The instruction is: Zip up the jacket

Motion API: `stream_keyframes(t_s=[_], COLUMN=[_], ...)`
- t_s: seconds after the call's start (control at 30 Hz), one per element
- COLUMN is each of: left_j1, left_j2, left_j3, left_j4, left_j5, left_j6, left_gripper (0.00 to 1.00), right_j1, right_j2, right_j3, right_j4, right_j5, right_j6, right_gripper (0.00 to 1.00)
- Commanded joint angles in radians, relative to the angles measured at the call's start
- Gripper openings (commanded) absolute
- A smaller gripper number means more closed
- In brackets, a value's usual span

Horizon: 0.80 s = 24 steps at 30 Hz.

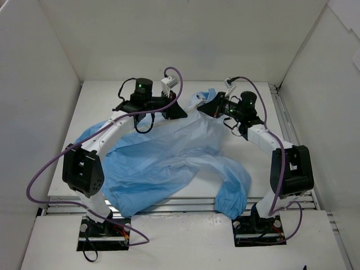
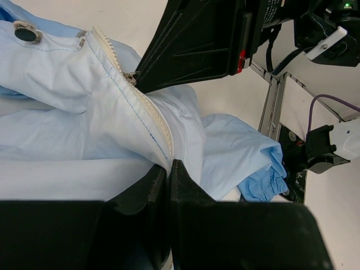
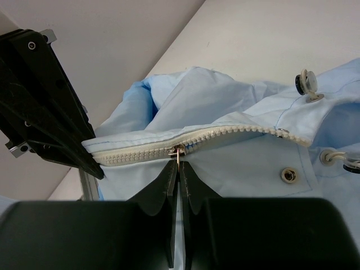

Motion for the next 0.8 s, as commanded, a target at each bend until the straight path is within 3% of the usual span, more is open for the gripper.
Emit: stream_keyframes(t_s=[0.0, 0.13, 0.2, 0.33, 0.77], left_j1=[-0.004, -0.004, -0.004, -0.004, 0.016], left_j2=[-0.107, -0.118, -0.131, -0.165, -0.219], left_j3=[0.019, 0.01, 0.009, -0.005, -0.051], left_j4=[0.103, 0.059, 0.016, -0.03, -0.085], left_j5=[0.054, 0.054, 0.042, 0.026, -0.023], left_j6=[-0.012, 0.011, 0.038, 0.072, 0.11], left_gripper=[0.0, 0.0, 0.0, 0.0, 0.0], right_j1=[-0.011, -0.022, -0.02, -0.025, -0.092], right_j2=[-0.058, -0.083, -0.097, -0.121, -0.12], right_j3=[0.014, 0.055, 0.104, 0.185, 0.28], right_j4=[0.076, 0.004, -0.188, -0.362, -0.548], right_j5=[0.018, 0.064, 0.12, 0.22, 0.499], right_j6=[-0.019, -0.076, -0.159, -0.275, -0.378], right_gripper=[0.0, 0.0, 0.0, 0.0, 0.0])
